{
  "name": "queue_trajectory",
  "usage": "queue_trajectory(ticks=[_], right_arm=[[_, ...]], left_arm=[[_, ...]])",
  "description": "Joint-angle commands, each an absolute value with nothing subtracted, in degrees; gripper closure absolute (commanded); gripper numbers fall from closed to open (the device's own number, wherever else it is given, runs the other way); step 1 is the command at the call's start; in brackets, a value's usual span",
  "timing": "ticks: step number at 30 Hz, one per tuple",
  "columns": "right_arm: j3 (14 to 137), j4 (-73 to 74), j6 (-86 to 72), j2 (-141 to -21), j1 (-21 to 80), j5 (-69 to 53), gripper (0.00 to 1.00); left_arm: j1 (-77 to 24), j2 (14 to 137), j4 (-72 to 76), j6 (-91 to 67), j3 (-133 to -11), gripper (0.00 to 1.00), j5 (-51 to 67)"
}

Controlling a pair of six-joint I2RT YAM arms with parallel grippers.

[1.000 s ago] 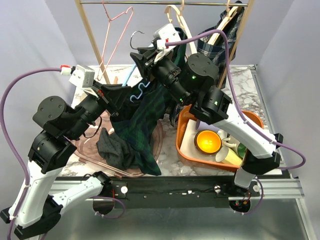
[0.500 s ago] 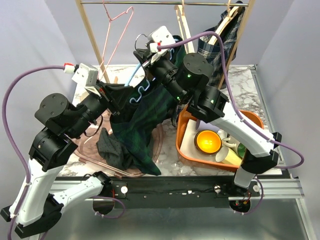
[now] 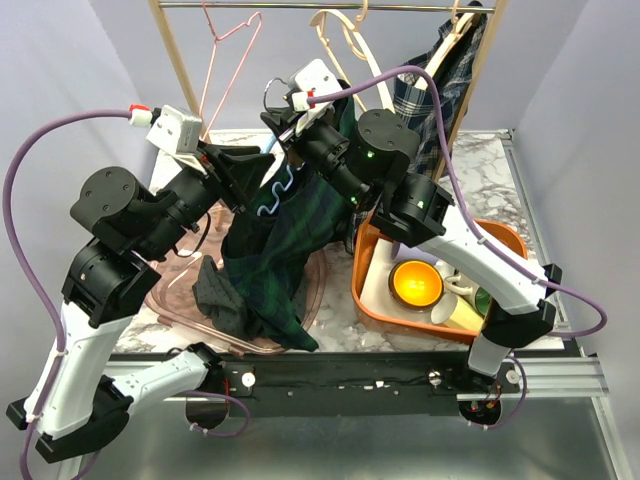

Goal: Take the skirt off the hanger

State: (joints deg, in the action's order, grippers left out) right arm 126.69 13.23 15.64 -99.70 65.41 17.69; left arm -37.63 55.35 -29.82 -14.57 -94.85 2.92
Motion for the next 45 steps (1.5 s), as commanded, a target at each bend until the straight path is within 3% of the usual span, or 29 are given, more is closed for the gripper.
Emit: queue_trajectory(ticks=[1,11,23,26,27,30,34,35,36,37,39,40,44,45], right_arm=[[129.5,10.5,15.6,-101.3,66.0,16.8,0.99],[130.9,10.5,15.3,-102.0,66.0,18.4,0.99],[128.6,9.1,15.3,-100.5,66.0,19.4,0.99],[128.4,8.9,14.9,-100.1,66.0,19.2,0.99],[128.3,8.9,14.9,-100.0,66.0,19.2,0.99],[128.1,8.8,14.7,-99.5,65.9,19.2,0.99],[126.5,8.5,13.6,-98.2,66.0,18.3,0.99],[126.0,8.4,13.0,-97.8,66.0,17.9,0.96],[124.7,8.3,12.7,-96.8,65.9,17.1,0.86],[124.2,8.4,12.3,-96.2,65.9,16.9,0.63],[122.5,9.4,10.8,-94.4,66.0,16.1,0.43],[121.9,10.0,10.2,-93.6,65.9,15.9,0.28],[114.3,11.6,5.8,-87.0,66.0,10.3,0.01],[112.2,11.2,5.3,-85.5,65.9,6.1,0.00]], left_arm=[[-38.0,56.2,-32.9,-14.1,-96.7,0.61,6.9],[-38.0,57.3,-37.4,-12.9,-96.6,0.60,4.3],[-38.0,56.6,-38.1,-13.2,-96.8,0.43,1.5],[-38.0,56.6,-37.8,-12.7,-96.0,0.57,0.8],[-38.0,56.7,-37.8,-12.6,-95.8,0.72,0.7],[-38.0,57.6,-38.1,-12.5,-96.4,1.00,1.4],[-38.0,59.4,-38.2,-13.3,-98.0,1.00,2.7],[-38.0,59.6,-37.9,-14.1,-98.3,1.00,2.6],[-38.0,59.7,-37.4,-14.3,-98.5,1.00,1.3],[-38.0,59.4,-35.7,-14.6,-98.4,1.00,0.7],[-38.0,59.1,-33.6,-15.2,-98.3,1.00,-1.3],[-38.0,59.1,-32.3,-15.3,-98.9,1.00,-2.8],[-38.0,60.2,-30.4,-16.0,-103.1,1.00,-6.4],[-38.0,60.4,-29.9,-16.1,-104.1,1.00,-7.5]])
